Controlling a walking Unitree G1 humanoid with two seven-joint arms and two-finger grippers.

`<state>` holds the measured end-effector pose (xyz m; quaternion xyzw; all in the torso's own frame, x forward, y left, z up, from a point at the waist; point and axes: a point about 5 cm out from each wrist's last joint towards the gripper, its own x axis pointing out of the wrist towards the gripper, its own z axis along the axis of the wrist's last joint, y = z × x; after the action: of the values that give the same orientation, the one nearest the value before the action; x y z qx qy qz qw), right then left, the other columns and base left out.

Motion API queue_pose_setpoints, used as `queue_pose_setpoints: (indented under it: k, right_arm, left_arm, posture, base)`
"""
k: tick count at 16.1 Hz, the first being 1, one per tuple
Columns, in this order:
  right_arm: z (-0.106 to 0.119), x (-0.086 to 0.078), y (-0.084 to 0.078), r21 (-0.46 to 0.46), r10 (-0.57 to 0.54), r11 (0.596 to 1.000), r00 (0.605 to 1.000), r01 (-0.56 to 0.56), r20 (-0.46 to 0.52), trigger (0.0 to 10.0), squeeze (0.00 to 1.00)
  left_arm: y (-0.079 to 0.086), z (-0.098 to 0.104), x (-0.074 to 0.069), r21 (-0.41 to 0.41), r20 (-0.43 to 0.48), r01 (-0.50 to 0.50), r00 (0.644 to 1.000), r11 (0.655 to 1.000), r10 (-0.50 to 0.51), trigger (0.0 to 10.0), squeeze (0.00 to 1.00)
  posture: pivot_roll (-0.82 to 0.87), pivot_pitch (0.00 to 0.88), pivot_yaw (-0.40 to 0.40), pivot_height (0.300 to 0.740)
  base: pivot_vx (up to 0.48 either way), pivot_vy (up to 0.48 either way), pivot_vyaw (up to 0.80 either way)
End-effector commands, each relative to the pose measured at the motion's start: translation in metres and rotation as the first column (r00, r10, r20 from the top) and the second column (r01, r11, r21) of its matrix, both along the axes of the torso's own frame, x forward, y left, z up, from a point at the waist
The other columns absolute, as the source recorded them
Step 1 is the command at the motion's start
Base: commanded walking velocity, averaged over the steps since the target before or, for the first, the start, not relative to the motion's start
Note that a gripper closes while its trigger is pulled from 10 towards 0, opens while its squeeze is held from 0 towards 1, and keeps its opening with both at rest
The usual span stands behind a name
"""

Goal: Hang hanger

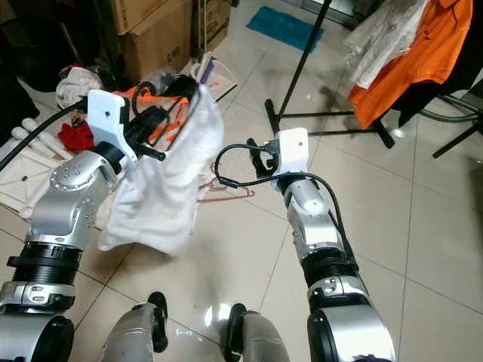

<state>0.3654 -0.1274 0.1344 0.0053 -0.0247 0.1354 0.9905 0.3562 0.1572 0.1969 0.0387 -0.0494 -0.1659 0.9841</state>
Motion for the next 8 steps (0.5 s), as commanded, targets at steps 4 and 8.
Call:
queue_pose_setpoints:
  k: [4,8]
  right_arm:
    - [0.005,0.007,-0.002,0.075,-0.047,0.996,0.999,0.049,-0.019,10.0,0.0]
    - [0.006,0.008,0.001,0.083,-0.034,0.996,0.999,0.036,-0.022,10.0,0.0]
  left_arm:
    - [-0.008,0.006,0.01,0.029,0.013,-0.143,0.99,0.989,0.143,10.0,0.0]
    - [-0.014,0.009,0.01,0.032,0.043,-0.157,0.987,0.987,0.155,10.0,0.0]
  posture:
    - [0.01,0.177,-0.103,0.74]
    - [0.01,0.168,-0.105,0.74]
  base:
    - [0.0,0.0,0.0]
    - [0.0,0.0,0.0]
